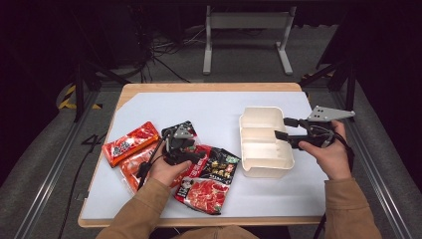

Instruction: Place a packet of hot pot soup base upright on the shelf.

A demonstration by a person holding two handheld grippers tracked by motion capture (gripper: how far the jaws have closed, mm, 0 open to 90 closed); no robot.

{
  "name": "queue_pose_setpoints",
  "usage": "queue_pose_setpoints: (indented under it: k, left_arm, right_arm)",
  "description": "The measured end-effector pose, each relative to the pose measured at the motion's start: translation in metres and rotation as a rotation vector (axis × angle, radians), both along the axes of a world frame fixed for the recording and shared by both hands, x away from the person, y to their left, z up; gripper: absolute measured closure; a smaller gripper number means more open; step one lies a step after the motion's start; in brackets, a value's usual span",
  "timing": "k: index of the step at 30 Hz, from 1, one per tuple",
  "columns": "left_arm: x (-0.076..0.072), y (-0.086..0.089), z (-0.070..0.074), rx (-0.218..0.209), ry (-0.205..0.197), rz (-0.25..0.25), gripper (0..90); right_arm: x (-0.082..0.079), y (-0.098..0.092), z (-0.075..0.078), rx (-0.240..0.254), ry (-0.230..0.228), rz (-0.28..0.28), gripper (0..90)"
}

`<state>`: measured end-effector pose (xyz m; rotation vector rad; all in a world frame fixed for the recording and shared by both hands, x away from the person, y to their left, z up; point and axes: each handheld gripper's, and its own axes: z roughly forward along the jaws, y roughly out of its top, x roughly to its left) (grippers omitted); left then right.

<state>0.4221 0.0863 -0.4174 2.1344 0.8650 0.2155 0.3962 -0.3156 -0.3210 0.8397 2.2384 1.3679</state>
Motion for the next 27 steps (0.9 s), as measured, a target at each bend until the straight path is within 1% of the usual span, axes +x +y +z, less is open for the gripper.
queue_pose_setpoints:
  k: [3,6,9,10,11,14,17,18,19,20,21,22,23,25,26,27]
  left_arm:
    - [0.003,-0.002,-0.004,0.008,0.004,0.000,39.1]
    - [0.005,-0.003,-0.006,0.004,0.008,0.000,40.6]
    - [0.008,-0.004,-0.009,-0.011,0.031,-0.005,41.4]
    - [0.009,-0.004,-0.010,-0.006,0.032,-0.005,41.7]
    - [0.009,-0.004,-0.011,-0.011,0.038,-0.004,42.4]
    - [0.013,-0.003,-0.013,-0.016,0.076,-0.003,44.5]
    - [0.014,-0.002,-0.014,-0.017,0.088,-0.006,47.2]
    - [0.014,-0.003,-0.014,-0.006,0.087,-0.008,51.6]
    - [0.014,-0.004,-0.015,0.004,0.082,-0.005,52.8]
    - [0.014,-0.004,-0.015,0.004,0.082,-0.005,54.7]
    - [0.013,-0.005,-0.015,0.015,0.078,0.000,54.7]
    - [0.013,-0.005,-0.015,0.025,0.074,0.002,57.9]
    - [0.013,-0.006,-0.016,0.032,0.079,0.003,60.7]
    - [0.015,-0.006,-0.018,0.030,0.114,-0.007,65.9]
    - [0.015,-0.006,-0.018,0.026,0.121,-0.006,67.9]
    - [0.016,-0.006,-0.018,0.030,0.120,-0.007,69.1]
  right_arm:
    - [0.001,0.001,-0.002,0.001,0.008,0.006,38.4]
    - [0.002,0.002,-0.003,-0.001,0.012,0.005,38.4]
    - [0.002,0.002,-0.004,-0.004,0.015,0.008,38.2]
    - [0.002,0.002,-0.004,-0.003,0.016,0.008,37.8]
    - [0.002,0.002,-0.004,-0.001,0.018,0.008,37.7]
    - [0.003,0.003,-0.005,0.001,0.021,0.010,37.7]
    - [0.004,0.003,-0.006,0.001,0.023,0.013,37.6]
    - [0.004,0.004,-0.007,-0.002,0.027,0.014,37.6]
    - [0.004,0.004,-0.008,-0.002,0.029,0.014,37.6]
    - [0.004,0.004,-0.008,-0.002,0.029,0.014,37.6]
    - [0.004,0.005,-0.008,-0.001,0.030,0.014,37.5]
    - [0.005,0.005,-0.008,-0.003,0.031,0.014,37.5]
    - [0.005,0.006,-0.009,-0.004,0.032,0.014,37.4]
    - [0.005,0.006,-0.009,-0.005,0.033,0.014,37.3]
    - [0.005,0.006,-0.009,-0.004,0.036,0.015,37.3]
    - [0.005,0.007,-0.009,-0.006,0.034,0.015,37.3]
